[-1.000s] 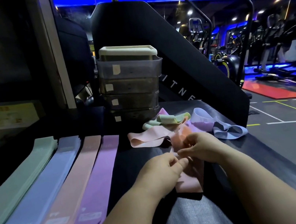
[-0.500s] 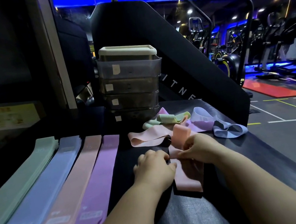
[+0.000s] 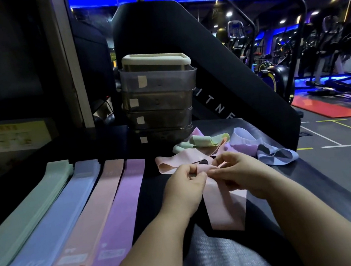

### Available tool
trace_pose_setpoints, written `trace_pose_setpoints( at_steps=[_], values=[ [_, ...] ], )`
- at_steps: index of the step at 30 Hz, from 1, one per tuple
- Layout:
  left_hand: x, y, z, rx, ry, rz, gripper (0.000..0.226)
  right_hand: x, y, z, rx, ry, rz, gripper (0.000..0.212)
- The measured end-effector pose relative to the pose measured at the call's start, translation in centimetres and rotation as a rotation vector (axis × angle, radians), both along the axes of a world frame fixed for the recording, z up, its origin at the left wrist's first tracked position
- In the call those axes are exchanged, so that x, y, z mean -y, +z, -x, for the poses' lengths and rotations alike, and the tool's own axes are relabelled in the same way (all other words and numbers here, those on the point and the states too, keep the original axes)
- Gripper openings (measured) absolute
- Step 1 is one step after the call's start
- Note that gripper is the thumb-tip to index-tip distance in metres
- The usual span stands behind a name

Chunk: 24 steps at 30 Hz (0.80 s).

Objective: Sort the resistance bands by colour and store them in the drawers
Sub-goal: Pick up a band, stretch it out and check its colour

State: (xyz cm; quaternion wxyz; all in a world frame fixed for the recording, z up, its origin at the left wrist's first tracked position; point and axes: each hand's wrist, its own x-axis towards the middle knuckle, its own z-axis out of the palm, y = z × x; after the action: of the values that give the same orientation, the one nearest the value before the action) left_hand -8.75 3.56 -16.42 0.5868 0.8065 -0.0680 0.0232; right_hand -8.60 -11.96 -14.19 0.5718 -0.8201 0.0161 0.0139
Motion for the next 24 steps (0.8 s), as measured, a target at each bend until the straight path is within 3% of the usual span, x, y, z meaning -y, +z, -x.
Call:
trace_pose_setpoints(
  at_steps=[3, 6, 9, 14, 18, 20, 22, 24],
  values=[
    [-0.1, 0.2, 0.3, 0.01, -0.027, 0.057, 0.016, 0.2, 0.4, 0.2, 0.047, -0.013, 0.135, 0.027],
    [-0.2, 0.7, 0.6, 0.026, -0.047, 0.064, 0.022, 0.3, 0.5, 0.2, 0.133, 0.004, 0.057, 0.042],
    [-0.2, 0.9, 0.9, 0.025, -0.092, 0.042, 0.033, 0.4, 0.2, 0.1, 0.209, 0.075, 0.0, 0.041],
    [-0.2, 1.1, 1.4, 0.079, -0.091, -0.118, 0.032, 0.0, 0.5, 0.3, 0.311, 0.196, 0.202, 0.049],
    [-0.1, 1.0, 1.5, 0.069, -0.077, -0.064, 0.025, 0.1, 0.1, 0.1, 0.246, 0.179, 0.257, 0.021],
    [-0.2, 1.3, 1.5, 0.067, -0.053, -0.025, 0.02, 0.4, -0.1, 0.0, 0.282, 0.094, 0.377, 0.008],
    [-0.3, 1.5, 1.3, 0.087, -0.009, -0.009, 0.019, 0.6, -0.1, 0.0, 0.347, 0.025, 0.538, 0.011],
    [-0.4, 1.6, 1.2, 0.122, 0.031, 0.027, 0.02, 0.5, 0.2, 0.3, 0.377, -0.015, 0.557, 0.018]
  ],
)
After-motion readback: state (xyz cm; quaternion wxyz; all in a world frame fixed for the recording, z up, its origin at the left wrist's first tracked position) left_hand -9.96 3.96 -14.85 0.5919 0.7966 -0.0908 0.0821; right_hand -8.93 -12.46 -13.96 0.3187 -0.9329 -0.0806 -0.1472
